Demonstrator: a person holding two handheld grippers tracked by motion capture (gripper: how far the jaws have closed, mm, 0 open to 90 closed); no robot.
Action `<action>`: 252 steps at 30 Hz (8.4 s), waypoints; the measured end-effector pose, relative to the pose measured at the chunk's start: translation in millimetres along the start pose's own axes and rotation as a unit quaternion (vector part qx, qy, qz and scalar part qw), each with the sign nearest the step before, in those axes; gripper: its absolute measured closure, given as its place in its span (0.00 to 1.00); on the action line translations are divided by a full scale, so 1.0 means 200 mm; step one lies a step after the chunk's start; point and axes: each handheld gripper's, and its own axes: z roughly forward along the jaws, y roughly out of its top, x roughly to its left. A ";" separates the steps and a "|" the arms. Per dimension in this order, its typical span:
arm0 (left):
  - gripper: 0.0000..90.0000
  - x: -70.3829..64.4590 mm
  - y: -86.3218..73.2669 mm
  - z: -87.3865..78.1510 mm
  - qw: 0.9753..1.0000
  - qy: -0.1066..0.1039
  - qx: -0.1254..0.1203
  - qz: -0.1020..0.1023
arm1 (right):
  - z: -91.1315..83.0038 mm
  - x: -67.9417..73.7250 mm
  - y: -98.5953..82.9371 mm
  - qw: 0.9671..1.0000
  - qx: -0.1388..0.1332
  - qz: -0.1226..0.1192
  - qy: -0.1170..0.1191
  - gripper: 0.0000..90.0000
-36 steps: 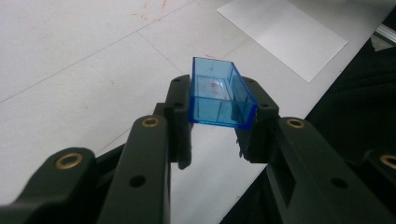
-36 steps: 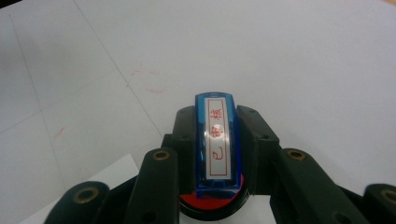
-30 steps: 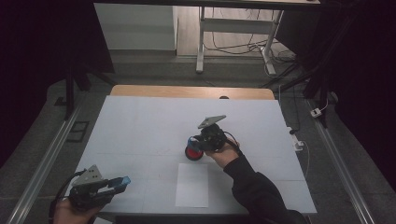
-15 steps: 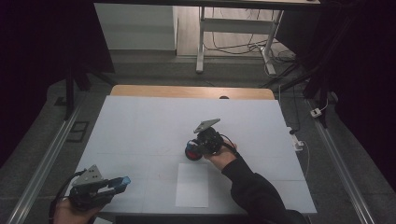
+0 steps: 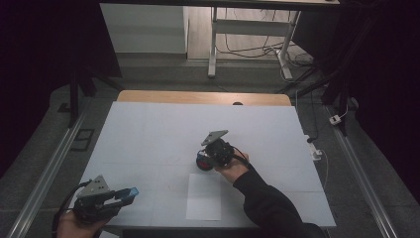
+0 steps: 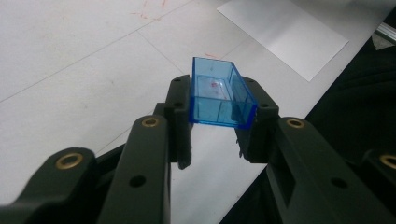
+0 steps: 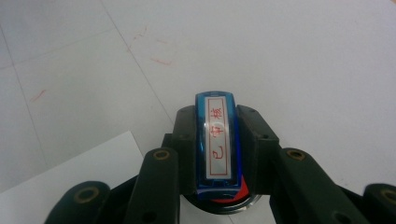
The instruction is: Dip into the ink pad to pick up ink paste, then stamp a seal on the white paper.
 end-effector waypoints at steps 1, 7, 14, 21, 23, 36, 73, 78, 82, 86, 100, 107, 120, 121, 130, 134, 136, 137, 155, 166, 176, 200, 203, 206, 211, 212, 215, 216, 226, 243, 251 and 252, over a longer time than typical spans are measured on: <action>0.75 0.00 0.00 0.00 1.000 0.000 0.000 0.000 | 0.00 -0.01 0.00 1.000 -0.003 0.006 0.004 0.78; 0.75 0.00 0.00 0.00 1.000 0.000 0.000 0.000 | 0.00 -0.08 -0.03 0.998 -0.019 0.055 0.038 0.78; 0.75 0.00 0.00 0.00 1.000 0.000 0.001 0.000 | 0.01 -0.12 -0.05 0.994 -0.032 0.085 0.061 0.78; 0.75 0.00 0.00 0.00 1.000 -0.001 -0.001 0.001 | 0.00 -0.08 -0.04 0.997 -0.024 0.056 0.043 0.78; 0.75 0.00 0.00 0.00 1.000 -0.001 0.000 0.001 | 0.00 -0.08 -0.04 0.997 -0.024 0.056 0.042 0.78; 0.75 0.00 0.00 0.00 1.000 0.000 -0.001 0.000 | -0.04 -0.08 -0.03 0.998 -0.036 0.048 0.036 0.78; 0.75 0.00 0.00 0.00 1.000 -0.002 -0.003 0.002 | -0.27 0.02 -0.07 0.995 -0.065 0.024 0.065 0.78; 0.75 0.00 0.00 0.00 1.000 -0.003 -0.003 0.000 | -0.29 0.05 -0.08 0.995 -0.067 0.014 0.072 0.78; 0.75 0.00 0.00 -0.01 1.000 -0.003 -0.004 0.001 | -0.31 0.07 -0.09 0.994 -0.068 0.013 0.081 0.78; 0.75 0.00 0.00 -0.01 1.000 -0.002 -0.003 0.001 | -0.32 0.08 -0.10 0.994 -0.069 0.011 0.081 0.78; 0.75 0.00 0.00 -0.01 1.000 -0.002 -0.004 0.001 | -0.35 0.16 -0.14 0.993 -0.063 0.004 0.096 0.78; 0.75 0.00 0.00 -0.01 1.000 -0.002 -0.004 0.001 | -0.34 0.20 -0.15 0.993 -0.054 -0.009 0.105 0.78; 0.75 0.00 0.00 -0.01 1.000 -0.003 -0.004 0.001 | -0.27 0.26 -0.17 0.993 -0.029 -0.036 0.108 0.78; 0.75 0.00 0.00 -0.01 1.000 -0.003 -0.004 0.001 | -0.26 0.26 -0.17 0.993 -0.028 -0.035 0.108 0.78; 0.75 0.00 0.00 -0.01 1.000 -0.003 -0.004 0.002 | -0.21 0.28 -0.20 0.993 -0.019 -0.034 0.113 0.78; 0.75 0.00 0.00 -0.01 1.000 -0.003 -0.004 0.002 | -0.20 0.28 -0.20 0.992 -0.016 -0.036 0.117 0.78; 0.75 0.00 0.00 -0.01 1.000 -0.003 -0.004 0.002 | -0.19 0.29 -0.20 0.992 -0.014 -0.036 0.117 0.78; 0.75 0.00 0.00 -0.01 1.000 -0.003 -0.004 0.002 | -0.18 0.29 -0.21 0.992 -0.012 -0.038 0.117 0.78; 0.75 0.00 0.00 -0.01 1.000 -0.003 -0.004 0.003 | -0.16 0.30 -0.22 0.992 -0.002 -0.043 0.115 0.78; 0.75 0.00 0.00 -0.01 1.000 -0.003 -0.003 0.005 | -0.16 0.29 -0.25 0.992 -0.011 -0.035 0.119 0.78; 0.75 0.00 0.00 0.00 1.000 -0.003 -0.003 0.005 | -0.15 0.26 -0.26 0.990 -0.015 -0.002 0.138 0.78; 0.75 0.00 0.00 0.00 1.000 -0.003 -0.001 0.004 | -0.16 0.35 -0.25 0.994 -0.013 -0.066 0.086 0.78; 0.75 0.00 0.00 0.00 1.000 -0.003 -0.001 0.004 | -0.16 0.35 -0.25 0.994 -0.012 -0.063 0.087 0.78; 0.75 0.00 0.00 0.00 1.000 -0.003 -0.001 0.004 | -0.16 0.32 -0.26 0.994 -0.017 -0.040 0.104 0.78; 0.75 0.00 0.00 0.00 1.000 -0.004 -0.001 0.004 | -0.14 0.24 -0.28 0.989 -0.027 0.013 0.141 0.78; 0.75 0.00 0.00 0.00 1.000 -0.004 -0.001 0.004 | -0.14 0.24 -0.28 0.989 -0.029 0.016 0.144 0.78; 0.75 0.00 0.00 0.00 1.000 -0.004 -0.001 0.004 | -0.14 0.25 -0.27 0.990 -0.028 0.012 0.140 0.78; 0.75 0.00 0.00 0.00 1.000 -0.003 -0.001 0.005 | -0.15 0.25 -0.27 0.990 -0.026 0.008 0.139 0.78; 0.75 0.00 0.00 0.00 1.000 -0.004 0.000 0.004 | -0.14 0.23 -0.26 0.989 -0.019 0.018 0.146 0.78; 0.75 0.00 0.00 0.00 1.000 -0.005 0.001 0.004 | -0.25 0.21 -0.20 0.991 -0.055 0.015 0.124 0.78; 0.75 0.00 0.00 0.00 1.000 -0.006 0.002 0.006 | -0.28 0.21 -0.18 0.991 -0.057 0.003 0.119 0.78; 0.75 0.00 0.00 0.00 1.000 -0.006 0.002 0.007 | -0.28 0.21 -0.18 0.991 -0.059 0.005 0.119 0.78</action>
